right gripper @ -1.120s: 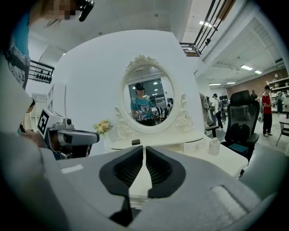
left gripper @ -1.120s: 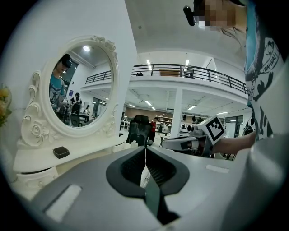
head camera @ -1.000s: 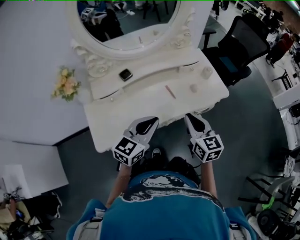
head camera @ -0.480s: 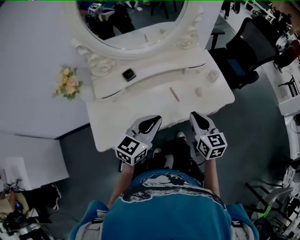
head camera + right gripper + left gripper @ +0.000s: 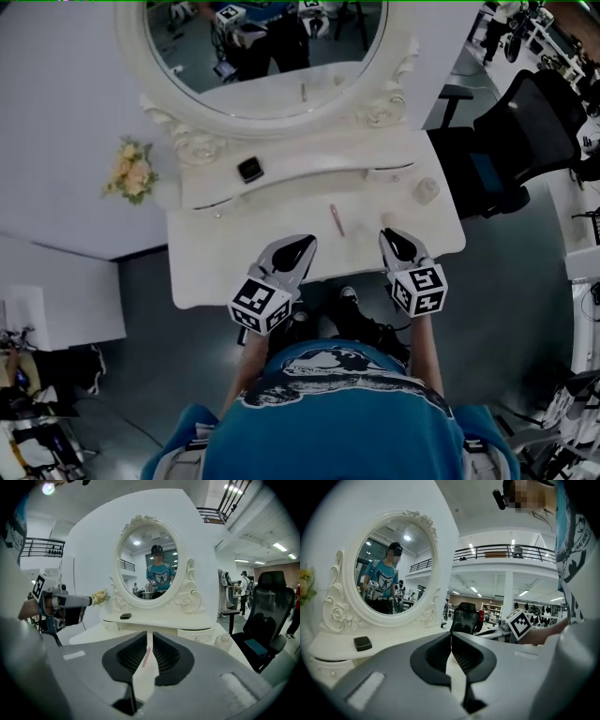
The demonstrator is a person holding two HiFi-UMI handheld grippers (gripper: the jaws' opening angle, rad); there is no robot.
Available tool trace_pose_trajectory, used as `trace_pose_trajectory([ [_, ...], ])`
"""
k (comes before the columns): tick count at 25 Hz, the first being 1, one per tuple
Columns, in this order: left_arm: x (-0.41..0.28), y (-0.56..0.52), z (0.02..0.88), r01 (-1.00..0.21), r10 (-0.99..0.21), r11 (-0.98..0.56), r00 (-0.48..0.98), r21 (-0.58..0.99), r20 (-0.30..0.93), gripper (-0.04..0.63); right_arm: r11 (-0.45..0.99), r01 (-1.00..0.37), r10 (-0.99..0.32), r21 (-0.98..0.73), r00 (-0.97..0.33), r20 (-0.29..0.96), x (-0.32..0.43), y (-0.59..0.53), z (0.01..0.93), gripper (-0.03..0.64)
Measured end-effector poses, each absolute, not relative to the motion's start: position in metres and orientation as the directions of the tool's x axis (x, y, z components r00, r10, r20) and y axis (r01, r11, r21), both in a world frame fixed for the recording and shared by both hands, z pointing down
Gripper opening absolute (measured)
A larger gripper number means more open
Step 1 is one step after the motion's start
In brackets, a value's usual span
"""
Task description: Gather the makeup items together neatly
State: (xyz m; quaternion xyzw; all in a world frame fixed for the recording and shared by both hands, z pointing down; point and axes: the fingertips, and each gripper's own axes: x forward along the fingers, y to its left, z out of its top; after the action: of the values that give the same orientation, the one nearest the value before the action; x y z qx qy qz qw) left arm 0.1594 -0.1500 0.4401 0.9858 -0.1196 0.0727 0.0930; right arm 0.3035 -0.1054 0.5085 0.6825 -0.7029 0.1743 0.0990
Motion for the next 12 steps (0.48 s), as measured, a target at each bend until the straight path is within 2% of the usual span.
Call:
trace_pose_trajectory([
  [7, 0.192, -0.154, 0.443, -0.348, -0.319, -0.923, 0.931, 0.164, 0.178, 0.011, 0.058, -0.992, -0.882, -0.11, -0.103, 0.46, 0.358, -0.119, 0.549, 0.067],
  [12, 0.195, -0.156, 0.444, -0.43, -0.401, -0.89, 0.896, 0.153, 0.189, 0.011, 0.102, -0.988, -0.837, -0.116, -0.148, 0.527, 0.381, -0.133, 0.587, 0.12],
])
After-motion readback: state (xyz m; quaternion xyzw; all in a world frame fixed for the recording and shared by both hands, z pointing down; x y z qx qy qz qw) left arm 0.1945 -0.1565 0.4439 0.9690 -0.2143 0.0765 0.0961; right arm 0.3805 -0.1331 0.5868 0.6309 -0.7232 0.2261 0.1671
